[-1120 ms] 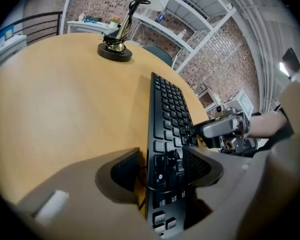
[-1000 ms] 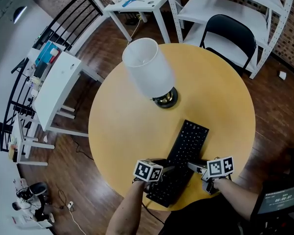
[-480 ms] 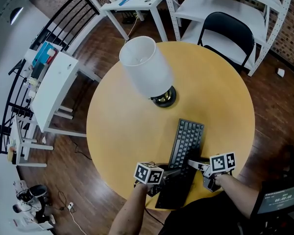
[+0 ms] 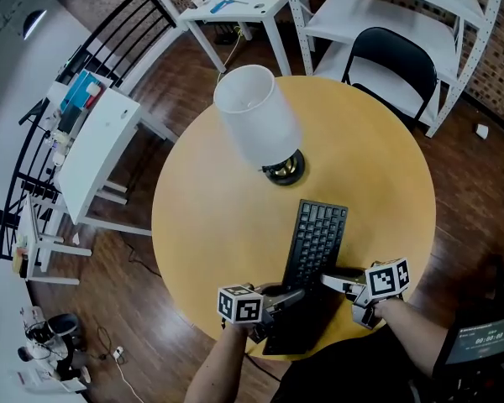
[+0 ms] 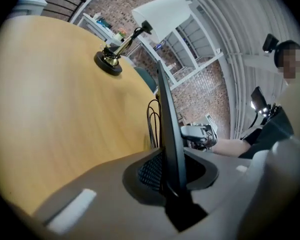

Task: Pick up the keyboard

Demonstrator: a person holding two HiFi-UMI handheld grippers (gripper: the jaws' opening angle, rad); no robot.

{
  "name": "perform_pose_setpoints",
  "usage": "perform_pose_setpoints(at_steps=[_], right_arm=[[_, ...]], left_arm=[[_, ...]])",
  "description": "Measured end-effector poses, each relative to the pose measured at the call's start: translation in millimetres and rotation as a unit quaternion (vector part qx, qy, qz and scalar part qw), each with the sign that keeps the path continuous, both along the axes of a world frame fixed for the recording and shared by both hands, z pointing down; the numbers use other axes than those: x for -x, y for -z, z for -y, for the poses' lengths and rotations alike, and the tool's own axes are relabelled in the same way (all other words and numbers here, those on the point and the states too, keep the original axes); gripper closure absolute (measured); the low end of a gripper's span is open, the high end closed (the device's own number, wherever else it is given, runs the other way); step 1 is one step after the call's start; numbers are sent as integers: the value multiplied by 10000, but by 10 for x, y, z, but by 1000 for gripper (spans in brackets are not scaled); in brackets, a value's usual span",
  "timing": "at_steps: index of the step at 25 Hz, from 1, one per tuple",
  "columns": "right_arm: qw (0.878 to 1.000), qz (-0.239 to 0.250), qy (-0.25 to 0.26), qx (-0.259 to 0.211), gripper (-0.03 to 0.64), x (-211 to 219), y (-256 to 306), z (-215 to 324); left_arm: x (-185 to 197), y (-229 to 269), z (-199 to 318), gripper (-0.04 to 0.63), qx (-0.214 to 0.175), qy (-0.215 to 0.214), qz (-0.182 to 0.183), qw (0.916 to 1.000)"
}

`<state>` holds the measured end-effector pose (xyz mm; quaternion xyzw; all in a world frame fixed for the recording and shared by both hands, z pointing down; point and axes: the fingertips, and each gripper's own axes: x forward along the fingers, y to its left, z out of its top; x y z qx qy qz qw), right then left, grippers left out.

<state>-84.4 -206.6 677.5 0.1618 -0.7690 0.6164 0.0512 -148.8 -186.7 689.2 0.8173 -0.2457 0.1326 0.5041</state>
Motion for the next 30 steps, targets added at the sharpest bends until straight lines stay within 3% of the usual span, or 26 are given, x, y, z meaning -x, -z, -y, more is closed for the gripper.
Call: perform_pose_setpoints(at_steps=[7,14,18,23,26,30], right_arm=[[9955,594,88,-736,401,33,808,77],[9738,481,233,-2208,422,-233,1539,110],[9653,769,-153,-2493,420,-441,1984,110],[9265,-344,-174,-3743,494,-644,2090,27],[9114,-501,-13,-4085,543,-669,2201,-91],[9018,-494,-62,-4292,561,-700,2403,-146]], left_arm=[[95,644,85,307,-572,462,-595,9955],[356,1471,185,308,-1448,1277,-1005,9760],[531,1990,158,307,-2112,1723,-920,9577],[639,2652,69,307,-2756,2327,-889,9284],[636,2984,-43,308,-3229,2526,-659,9097],[626,3291,-253,308,-3679,2752,-173,8880]])
